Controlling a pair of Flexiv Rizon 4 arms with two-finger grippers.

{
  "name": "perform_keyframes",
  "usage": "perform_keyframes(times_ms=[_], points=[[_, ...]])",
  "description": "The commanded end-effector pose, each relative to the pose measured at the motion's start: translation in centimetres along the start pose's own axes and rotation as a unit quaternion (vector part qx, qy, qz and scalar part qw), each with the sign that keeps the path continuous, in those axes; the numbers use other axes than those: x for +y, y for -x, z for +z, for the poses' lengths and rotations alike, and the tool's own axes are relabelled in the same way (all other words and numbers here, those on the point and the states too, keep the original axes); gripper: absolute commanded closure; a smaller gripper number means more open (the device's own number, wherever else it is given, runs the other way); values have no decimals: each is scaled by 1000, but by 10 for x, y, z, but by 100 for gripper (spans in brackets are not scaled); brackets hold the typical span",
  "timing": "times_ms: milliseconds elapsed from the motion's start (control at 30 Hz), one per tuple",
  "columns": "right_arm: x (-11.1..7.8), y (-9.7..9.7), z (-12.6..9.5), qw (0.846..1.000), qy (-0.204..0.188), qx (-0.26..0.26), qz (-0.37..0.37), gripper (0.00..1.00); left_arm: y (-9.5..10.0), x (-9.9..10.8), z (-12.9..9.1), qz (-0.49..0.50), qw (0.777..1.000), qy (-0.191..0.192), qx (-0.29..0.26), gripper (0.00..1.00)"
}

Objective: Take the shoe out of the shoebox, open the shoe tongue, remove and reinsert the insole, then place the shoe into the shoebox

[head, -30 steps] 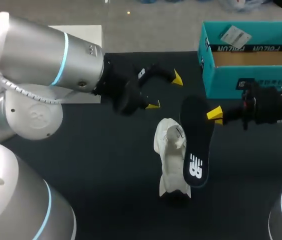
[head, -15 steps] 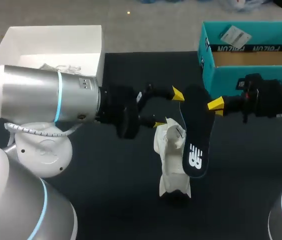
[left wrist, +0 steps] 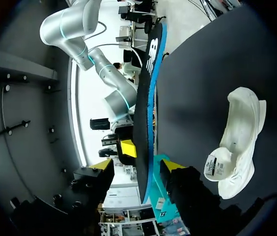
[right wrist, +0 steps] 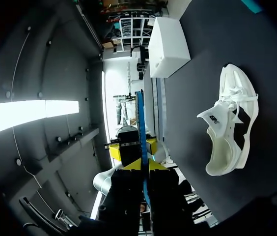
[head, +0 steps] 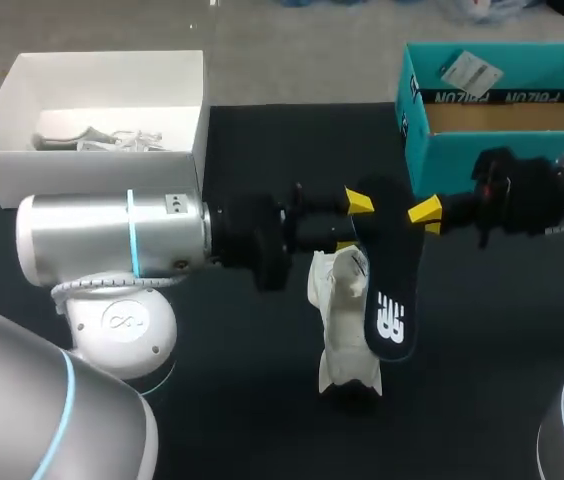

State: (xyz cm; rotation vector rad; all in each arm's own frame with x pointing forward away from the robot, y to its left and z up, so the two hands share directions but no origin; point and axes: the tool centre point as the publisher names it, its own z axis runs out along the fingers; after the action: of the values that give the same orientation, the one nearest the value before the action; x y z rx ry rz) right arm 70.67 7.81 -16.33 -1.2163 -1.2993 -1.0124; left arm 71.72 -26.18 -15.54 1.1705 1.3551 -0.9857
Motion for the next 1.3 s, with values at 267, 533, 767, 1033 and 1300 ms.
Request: perform_keyframes(times_ms=[267,533,767,1033,1300], points=[[2,6,5,1000,-6,6,3,100,-5,-2,21,26,999,9,-48,58],[3,7,5,1000,-7,9,3,100,-7,-7,24,34,998,4,-45,100],[1,6,2,1000,-4,17,-3,50,-8,-6,22,34,998,11,-42,100],[-4,22,-33,999,36,-17,-17,0,-3,-8,14,2,999,19,-43,100],[-14,42,-75,989,65,-130,-1,0,-2,-16,4,-18,999,17,-28,100]])
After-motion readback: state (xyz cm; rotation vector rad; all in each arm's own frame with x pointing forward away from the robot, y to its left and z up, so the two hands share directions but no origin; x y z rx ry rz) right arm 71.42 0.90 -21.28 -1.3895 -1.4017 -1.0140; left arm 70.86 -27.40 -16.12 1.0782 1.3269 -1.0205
